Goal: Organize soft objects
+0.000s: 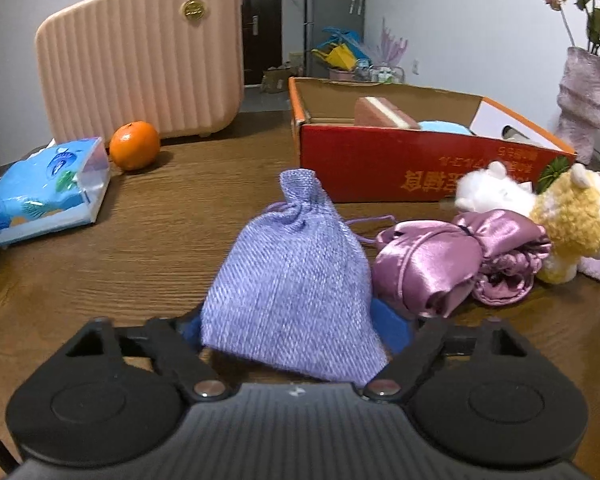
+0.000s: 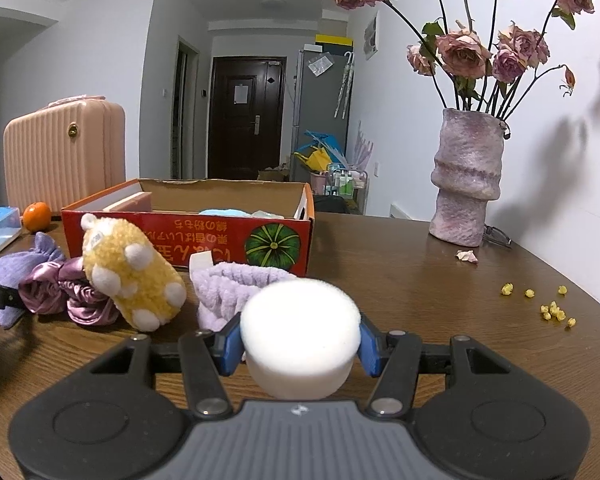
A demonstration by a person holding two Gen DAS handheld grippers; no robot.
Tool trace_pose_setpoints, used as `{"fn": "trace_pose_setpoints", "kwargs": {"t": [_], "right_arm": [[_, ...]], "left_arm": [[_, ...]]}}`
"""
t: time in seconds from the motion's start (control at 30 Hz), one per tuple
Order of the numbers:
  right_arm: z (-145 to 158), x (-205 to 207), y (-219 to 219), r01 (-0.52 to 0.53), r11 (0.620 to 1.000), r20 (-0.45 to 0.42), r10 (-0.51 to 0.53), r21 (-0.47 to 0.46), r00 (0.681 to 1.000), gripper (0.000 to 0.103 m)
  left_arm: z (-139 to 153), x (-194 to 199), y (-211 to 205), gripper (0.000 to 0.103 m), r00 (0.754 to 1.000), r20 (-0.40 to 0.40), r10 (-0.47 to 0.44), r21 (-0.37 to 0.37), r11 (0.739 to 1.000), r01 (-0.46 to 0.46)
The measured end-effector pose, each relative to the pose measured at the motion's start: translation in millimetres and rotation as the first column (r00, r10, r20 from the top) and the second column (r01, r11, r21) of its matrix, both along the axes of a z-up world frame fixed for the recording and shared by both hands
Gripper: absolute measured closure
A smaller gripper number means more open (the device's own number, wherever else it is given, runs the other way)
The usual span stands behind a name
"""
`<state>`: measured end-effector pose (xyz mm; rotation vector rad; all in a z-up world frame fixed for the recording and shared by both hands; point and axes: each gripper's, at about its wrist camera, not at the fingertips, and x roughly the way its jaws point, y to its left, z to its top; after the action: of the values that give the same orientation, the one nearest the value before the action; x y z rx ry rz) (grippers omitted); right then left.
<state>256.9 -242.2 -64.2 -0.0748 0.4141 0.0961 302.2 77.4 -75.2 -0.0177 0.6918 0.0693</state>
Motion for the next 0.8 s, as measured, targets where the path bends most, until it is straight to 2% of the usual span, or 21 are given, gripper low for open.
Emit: {"fn": "trace_pose_setpoints", "kwargs": {"t": [0.03,0.1,0.27,0.43,0.8], "right_arm": [[0,0,0,-0.001,1.000,0.001,0.001,-0.001,1.000,0.048],[1,-1,0,-0.002,1.000,0.003,0.002,0.001,1.000,0.048],[1,-2,0,-0.006,1.000,0.008,0.006,0.004,1.000,0.048],[3,-3,0,-0.010,1.000,0.014,0.010,0.009,1.000,0.048],[6,-7,1,-0.029,0.999,0.031,0.028,0.022,0.999,0.048]], "left_arm": [[0,-1,-1,0.033,1.000,0.006,-0.008,-0.001,1.000,0.008],[1,-2,-2,0.046,1.000,0.011,-0.021,-0.005,1.000,0.021],[2,-5,-5,0.062,0.999,0.026,-0.042,-0.009,0.999,0.042],[5,-10,-10,0.065,0.998,0.057,-0.040,0.018,0.999,0.039],[22,-33,-15,0.065,0.987,0.161,-0.009,0.022,1.000,0.006]]}}
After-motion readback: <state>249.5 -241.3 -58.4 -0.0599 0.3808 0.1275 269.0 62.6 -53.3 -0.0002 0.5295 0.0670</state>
